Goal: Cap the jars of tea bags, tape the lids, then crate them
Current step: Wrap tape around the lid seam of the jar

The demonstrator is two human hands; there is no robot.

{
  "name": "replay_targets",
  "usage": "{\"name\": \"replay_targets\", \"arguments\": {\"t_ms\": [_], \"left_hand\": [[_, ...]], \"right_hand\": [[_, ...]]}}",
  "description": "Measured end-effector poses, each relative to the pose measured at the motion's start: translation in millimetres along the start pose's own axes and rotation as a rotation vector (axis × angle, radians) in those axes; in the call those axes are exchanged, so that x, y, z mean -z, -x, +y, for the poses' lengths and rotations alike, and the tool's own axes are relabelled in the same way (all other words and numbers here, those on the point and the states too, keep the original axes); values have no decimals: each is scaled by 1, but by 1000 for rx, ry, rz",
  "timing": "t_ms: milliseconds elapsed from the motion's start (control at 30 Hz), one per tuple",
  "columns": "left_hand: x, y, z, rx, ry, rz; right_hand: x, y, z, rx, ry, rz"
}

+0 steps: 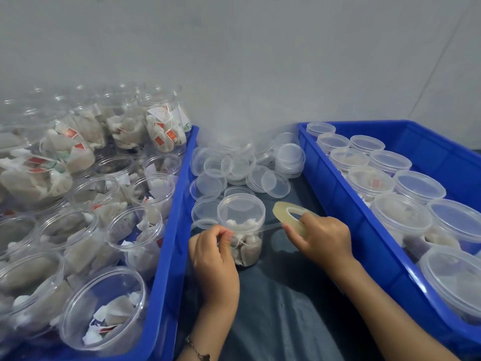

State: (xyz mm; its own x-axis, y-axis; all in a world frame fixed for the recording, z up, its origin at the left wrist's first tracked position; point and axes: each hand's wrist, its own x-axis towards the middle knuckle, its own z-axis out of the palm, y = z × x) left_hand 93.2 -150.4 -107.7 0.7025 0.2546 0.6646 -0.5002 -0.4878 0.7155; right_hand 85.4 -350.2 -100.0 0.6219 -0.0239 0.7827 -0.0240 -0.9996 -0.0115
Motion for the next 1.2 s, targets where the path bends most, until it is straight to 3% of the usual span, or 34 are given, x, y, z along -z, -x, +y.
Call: {"name": "replay_targets", "arguments": {"t_ms": [200,333,600,700,867,1033,1100,1200], "left_hand": [[-2,3,-5,-108,-61,-32],[-3,3,-13,-185,-118,45],[-1,-4,-16,-57,-76,6],[-2,-8,-17,128,76,-97],[-1,-17,-23,53,197,-362],[1,-21,-18,144,240,-422],[2,-16,-13,155,255,-384],[-1,-17,7,43,101,-251]], "right_hand": [[0,1,6,60,-13,90],[-2,-2,8,64,-16,115],[-4,-4,8,70,-40,66],[-8,-3,10,74,-62,108],[-14,4,16,63,-99,112],[-14,3,19,16,-36,77],[-14,4,20,3,-1,38],[-14,6,18,17,-22,-14]]}}
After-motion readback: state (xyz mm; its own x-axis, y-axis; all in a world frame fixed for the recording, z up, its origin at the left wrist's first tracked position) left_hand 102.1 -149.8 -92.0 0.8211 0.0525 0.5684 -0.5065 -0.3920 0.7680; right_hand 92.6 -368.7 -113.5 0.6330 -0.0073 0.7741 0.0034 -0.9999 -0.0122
